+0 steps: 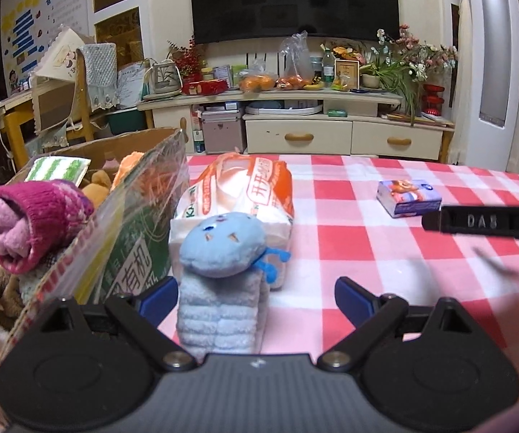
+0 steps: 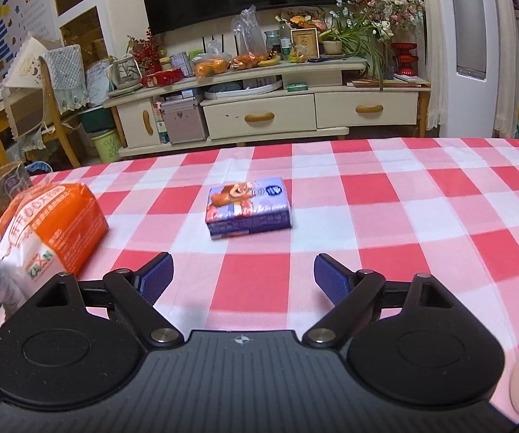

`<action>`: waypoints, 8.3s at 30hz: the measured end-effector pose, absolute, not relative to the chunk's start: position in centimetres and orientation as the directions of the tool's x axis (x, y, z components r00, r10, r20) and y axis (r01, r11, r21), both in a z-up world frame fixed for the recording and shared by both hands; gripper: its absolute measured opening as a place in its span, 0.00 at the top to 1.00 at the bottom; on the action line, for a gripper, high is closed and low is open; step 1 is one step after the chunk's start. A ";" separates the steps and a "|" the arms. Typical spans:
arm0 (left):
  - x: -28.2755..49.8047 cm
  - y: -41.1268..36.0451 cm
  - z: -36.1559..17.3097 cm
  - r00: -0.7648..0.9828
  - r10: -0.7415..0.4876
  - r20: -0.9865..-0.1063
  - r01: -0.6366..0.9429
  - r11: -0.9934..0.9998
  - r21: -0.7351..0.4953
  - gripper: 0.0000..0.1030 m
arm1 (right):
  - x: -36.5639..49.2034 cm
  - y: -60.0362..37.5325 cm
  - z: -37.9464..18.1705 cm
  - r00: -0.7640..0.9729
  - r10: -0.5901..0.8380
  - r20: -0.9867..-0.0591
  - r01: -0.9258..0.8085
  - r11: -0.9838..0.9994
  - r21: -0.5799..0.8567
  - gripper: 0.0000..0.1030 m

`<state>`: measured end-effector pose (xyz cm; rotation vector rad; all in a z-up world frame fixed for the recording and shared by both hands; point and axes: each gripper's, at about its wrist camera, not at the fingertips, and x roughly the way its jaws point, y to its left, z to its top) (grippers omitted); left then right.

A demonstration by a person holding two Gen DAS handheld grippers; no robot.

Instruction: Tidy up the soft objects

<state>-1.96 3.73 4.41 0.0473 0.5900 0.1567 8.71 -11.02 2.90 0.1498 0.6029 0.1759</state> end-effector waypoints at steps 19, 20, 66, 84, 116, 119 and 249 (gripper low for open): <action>0.0 3.5 3.5 0.789 0.142 -0.598 -0.075 0.988 0.136 0.09 | 17.5 -10.0 1.2 0.787 0.232 -0.572 -0.158 0.971 0.177 0.00; 0.0 3.5 3.5 0.789 0.141 -0.598 -0.072 0.988 0.139 0.11 | 17.8 -9.8 1.2 0.784 0.222 -0.580 -0.152 0.974 0.168 0.00; -1.7 3.9 4.2 0.736 -0.058 -0.675 0.096 0.995 0.019 0.59 | 1.2 -10.9 0.7 0.802 0.097 -0.589 -0.068 0.995 0.071 0.12; -3.8 4.2 6.6 0.768 -0.128 -0.627 0.162 0.987 -0.003 0.59 | -3.0 -10.0 2.3 0.785 0.058 -0.617 -0.059 0.998 0.019 0.12; -5.0 8.3 12.7 0.881 -0.135 -0.454 0.139 0.990 -0.024 0.59 | -4.6 -5.5 8.2 0.830 0.103 -0.549 -0.118 0.993 0.009 0.12; -4.9 9.4 13.3 0.889 -0.123 -0.441 0.121 0.992 -0.033 0.59 | -4.5 -4.9 8.9 0.835 0.116 -0.538 -0.130 0.991 0.012 0.12; -22.5 19.3 15.4 0.877 0.186 -0.443 -0.226 0.973 -0.039 0.01 | -21.4 0.8 16.9 0.816 0.321 -0.481 -0.310 0.945 0.106 0.00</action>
